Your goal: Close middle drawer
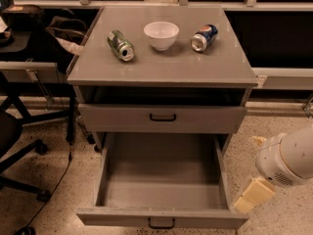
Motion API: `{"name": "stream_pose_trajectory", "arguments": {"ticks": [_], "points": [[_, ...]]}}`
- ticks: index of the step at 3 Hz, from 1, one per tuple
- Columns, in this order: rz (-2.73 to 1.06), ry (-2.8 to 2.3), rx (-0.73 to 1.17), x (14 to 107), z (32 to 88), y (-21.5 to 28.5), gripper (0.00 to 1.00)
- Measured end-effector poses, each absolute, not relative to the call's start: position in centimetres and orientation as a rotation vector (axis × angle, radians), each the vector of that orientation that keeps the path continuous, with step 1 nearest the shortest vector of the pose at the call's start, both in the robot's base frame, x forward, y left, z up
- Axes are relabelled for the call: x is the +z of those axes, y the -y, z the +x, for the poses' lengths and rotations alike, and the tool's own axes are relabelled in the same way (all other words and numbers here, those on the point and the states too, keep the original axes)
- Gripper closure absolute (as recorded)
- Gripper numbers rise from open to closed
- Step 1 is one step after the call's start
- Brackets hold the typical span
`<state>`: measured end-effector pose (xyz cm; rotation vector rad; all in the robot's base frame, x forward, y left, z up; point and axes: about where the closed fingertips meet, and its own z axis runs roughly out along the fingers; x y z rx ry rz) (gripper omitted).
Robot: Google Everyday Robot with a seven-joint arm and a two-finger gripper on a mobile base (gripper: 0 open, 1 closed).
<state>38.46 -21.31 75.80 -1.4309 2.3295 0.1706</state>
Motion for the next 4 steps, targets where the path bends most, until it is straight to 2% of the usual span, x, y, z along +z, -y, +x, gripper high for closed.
{"name": "stream_pose_trajectory", "arguments": {"ticks": [4], "points": [[-1.415,-2.348,0.333,64.3,35.6,21.0,0.00]]}}
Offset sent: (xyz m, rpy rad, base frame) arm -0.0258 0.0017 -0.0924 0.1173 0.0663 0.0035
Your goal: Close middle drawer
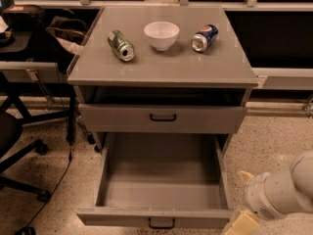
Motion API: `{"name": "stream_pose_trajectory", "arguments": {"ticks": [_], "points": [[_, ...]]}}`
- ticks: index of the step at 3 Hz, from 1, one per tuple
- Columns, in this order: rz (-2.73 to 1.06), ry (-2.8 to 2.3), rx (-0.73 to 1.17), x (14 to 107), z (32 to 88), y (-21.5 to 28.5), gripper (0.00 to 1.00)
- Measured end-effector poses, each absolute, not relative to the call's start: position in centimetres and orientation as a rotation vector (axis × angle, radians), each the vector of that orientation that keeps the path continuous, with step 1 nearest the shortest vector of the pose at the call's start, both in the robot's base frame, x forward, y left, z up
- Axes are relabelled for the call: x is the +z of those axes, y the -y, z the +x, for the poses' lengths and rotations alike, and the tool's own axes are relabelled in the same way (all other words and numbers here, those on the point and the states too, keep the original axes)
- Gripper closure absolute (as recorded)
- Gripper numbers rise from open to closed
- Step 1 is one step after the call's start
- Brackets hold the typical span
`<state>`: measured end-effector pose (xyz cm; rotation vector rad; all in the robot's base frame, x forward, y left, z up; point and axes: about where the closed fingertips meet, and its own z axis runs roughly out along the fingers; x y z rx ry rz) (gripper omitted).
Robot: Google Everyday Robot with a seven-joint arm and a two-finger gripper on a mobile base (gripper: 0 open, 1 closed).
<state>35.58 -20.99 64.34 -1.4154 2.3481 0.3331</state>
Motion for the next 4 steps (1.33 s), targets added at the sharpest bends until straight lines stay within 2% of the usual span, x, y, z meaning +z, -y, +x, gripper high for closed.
{"name": "stream_pose_trajectory", "arguments": {"ticks": [2,4], "points": [[-1.366,-2.418,0.279,60.8,35.6,21.3,0.02],[-1.319,-2.430,0.275,59.5,35.4,21.4,0.48]]}}
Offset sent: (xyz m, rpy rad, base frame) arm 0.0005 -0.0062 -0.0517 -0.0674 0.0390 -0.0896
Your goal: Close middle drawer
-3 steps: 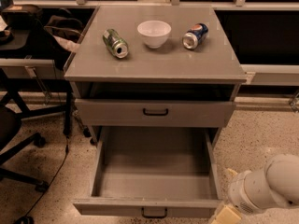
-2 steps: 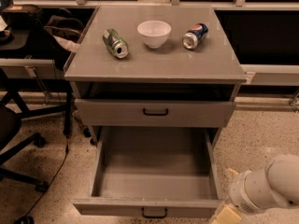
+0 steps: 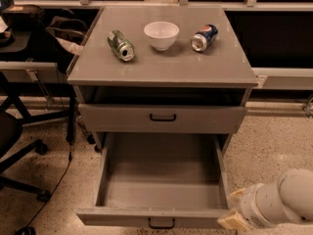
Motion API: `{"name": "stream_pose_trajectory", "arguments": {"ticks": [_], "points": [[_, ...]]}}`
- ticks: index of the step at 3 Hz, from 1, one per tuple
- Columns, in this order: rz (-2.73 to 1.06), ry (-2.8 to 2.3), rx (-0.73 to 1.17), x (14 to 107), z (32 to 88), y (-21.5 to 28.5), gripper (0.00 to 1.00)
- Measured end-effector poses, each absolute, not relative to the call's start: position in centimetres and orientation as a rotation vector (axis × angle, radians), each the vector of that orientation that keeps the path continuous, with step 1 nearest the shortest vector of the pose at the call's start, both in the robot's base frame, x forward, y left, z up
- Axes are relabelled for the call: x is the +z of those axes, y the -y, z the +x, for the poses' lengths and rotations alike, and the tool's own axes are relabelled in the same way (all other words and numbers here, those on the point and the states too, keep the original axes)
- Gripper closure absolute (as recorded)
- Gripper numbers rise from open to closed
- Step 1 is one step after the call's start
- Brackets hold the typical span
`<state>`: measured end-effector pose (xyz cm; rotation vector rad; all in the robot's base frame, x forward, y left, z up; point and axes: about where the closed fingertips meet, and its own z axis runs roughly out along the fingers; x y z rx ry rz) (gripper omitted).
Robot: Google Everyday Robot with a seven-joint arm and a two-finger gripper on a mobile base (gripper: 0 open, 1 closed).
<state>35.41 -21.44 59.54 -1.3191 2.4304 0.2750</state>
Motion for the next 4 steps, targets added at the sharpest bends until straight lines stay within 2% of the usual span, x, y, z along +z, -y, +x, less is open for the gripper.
{"name": "stream_pose_trajectory", "arguments": {"ticks": [1,2,4], "points": [[-1.264,-2.454,0.269,57.3,35.1,21.9,0.71],[-1.200,-2.492,0.253,54.4,34.9,22.5,1.00],[-1.135,-2.561,0.259,50.9,33.9,22.9,1.00]]}}
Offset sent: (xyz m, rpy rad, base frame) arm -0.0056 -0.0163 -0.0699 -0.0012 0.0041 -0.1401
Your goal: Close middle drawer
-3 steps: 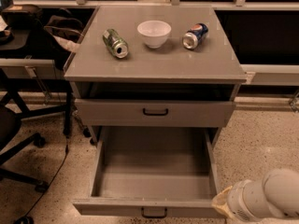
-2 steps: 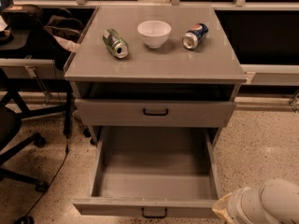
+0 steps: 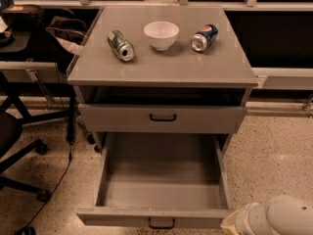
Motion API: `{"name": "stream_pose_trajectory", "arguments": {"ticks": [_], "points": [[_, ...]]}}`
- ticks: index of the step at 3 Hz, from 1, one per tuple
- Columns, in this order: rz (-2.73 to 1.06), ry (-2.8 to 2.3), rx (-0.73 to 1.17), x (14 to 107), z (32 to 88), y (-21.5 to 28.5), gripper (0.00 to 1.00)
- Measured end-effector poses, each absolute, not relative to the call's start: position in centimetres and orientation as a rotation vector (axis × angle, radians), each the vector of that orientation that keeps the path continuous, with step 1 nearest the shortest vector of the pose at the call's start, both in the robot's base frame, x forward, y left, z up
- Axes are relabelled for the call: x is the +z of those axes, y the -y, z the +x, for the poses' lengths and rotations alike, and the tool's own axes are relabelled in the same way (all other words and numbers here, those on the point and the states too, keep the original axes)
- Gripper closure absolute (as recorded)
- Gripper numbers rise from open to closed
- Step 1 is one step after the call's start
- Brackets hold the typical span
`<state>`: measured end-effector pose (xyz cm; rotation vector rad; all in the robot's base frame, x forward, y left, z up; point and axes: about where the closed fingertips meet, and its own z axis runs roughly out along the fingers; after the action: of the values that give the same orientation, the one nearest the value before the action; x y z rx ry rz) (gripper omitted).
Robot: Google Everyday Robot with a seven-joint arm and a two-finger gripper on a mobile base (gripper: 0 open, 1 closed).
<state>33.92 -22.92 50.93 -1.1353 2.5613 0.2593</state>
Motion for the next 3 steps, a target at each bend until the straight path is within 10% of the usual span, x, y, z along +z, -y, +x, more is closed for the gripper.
{"name": "stream_pose_trajectory", "arguments": {"ticks": [3], "points": [[-1.031,-2.635,0.222,46.1,36.4,23.5,1.00]]}}
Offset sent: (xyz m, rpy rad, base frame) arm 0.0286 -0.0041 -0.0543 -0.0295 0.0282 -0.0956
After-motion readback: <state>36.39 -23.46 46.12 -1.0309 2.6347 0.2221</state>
